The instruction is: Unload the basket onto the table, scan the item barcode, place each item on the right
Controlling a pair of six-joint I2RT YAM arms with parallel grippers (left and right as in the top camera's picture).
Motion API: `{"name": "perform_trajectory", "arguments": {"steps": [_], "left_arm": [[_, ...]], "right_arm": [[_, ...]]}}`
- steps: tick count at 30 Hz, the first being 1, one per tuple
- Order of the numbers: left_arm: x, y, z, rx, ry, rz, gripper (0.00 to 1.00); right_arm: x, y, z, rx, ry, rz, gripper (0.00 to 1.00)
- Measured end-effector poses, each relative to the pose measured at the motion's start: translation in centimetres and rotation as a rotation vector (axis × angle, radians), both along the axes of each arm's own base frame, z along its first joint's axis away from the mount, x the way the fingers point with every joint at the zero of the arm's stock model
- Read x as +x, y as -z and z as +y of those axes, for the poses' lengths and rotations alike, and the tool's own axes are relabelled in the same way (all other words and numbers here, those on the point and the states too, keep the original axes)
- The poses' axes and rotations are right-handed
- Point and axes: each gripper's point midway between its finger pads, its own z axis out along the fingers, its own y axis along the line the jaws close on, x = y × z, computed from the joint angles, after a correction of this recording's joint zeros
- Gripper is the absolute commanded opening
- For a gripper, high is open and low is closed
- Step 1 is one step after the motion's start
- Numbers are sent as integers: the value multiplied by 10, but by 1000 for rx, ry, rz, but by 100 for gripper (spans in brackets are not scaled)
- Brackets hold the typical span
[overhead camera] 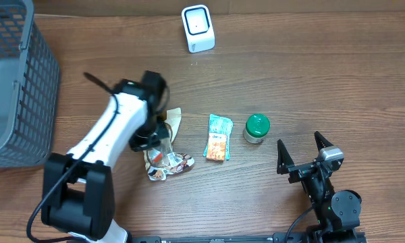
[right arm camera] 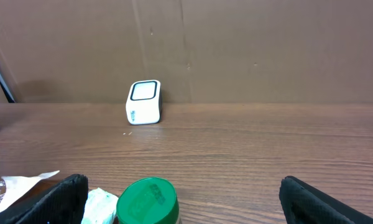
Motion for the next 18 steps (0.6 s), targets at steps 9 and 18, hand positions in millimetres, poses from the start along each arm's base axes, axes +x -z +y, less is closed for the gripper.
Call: {"name": "perform_trajectory", "arguments": {"steps": [9,18], "left_arm": [[-20,11,-30,20,140,12,4],[-12,38,-35,-15,141,-65,4]], "right_arm": [[0,0,0,0,0,0,100],[0,0,0,0,0,-1,100]]}}
